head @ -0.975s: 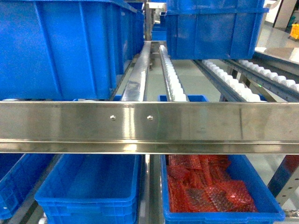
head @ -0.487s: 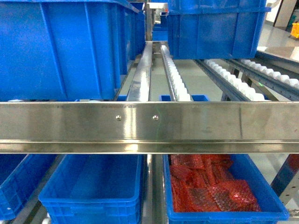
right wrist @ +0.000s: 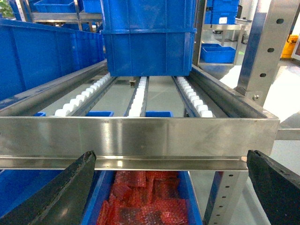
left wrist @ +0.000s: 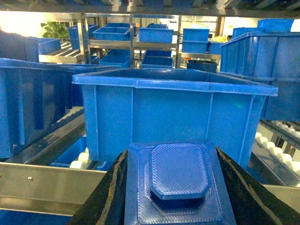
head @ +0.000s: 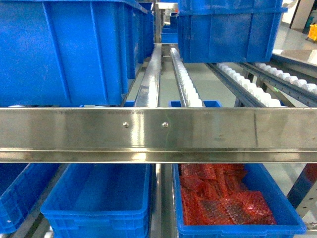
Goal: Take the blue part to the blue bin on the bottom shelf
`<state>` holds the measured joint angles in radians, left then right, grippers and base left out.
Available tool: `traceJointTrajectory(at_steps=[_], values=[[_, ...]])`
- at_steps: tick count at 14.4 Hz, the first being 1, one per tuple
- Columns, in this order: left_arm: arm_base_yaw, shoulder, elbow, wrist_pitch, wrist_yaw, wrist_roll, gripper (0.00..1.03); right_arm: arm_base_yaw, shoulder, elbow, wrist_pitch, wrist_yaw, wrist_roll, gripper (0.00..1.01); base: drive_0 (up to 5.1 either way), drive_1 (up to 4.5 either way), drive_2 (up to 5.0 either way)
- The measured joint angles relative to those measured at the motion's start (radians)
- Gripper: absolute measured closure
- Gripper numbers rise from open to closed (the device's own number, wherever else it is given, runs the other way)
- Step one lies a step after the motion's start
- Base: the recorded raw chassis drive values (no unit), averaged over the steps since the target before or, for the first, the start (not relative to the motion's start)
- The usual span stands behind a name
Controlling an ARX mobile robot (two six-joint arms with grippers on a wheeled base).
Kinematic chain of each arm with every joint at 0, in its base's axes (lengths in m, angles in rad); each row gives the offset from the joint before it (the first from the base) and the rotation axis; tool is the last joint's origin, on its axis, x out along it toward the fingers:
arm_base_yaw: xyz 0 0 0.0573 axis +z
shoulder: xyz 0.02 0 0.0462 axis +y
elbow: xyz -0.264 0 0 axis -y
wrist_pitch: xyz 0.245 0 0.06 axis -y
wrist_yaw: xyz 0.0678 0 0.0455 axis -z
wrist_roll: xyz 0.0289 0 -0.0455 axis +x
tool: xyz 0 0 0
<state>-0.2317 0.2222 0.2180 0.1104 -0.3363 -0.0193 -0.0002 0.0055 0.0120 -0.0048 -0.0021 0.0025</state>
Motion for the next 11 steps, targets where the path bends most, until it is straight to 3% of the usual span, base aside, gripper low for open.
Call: traceJointTrajectory(at_steps=[11], values=[[0.000,0.000,0.000,0.000,0.000,0.000,0.59,0.000,0.000,0.000,0.000,0.002,0.001,0.03,0.0,0.00,0.0]])
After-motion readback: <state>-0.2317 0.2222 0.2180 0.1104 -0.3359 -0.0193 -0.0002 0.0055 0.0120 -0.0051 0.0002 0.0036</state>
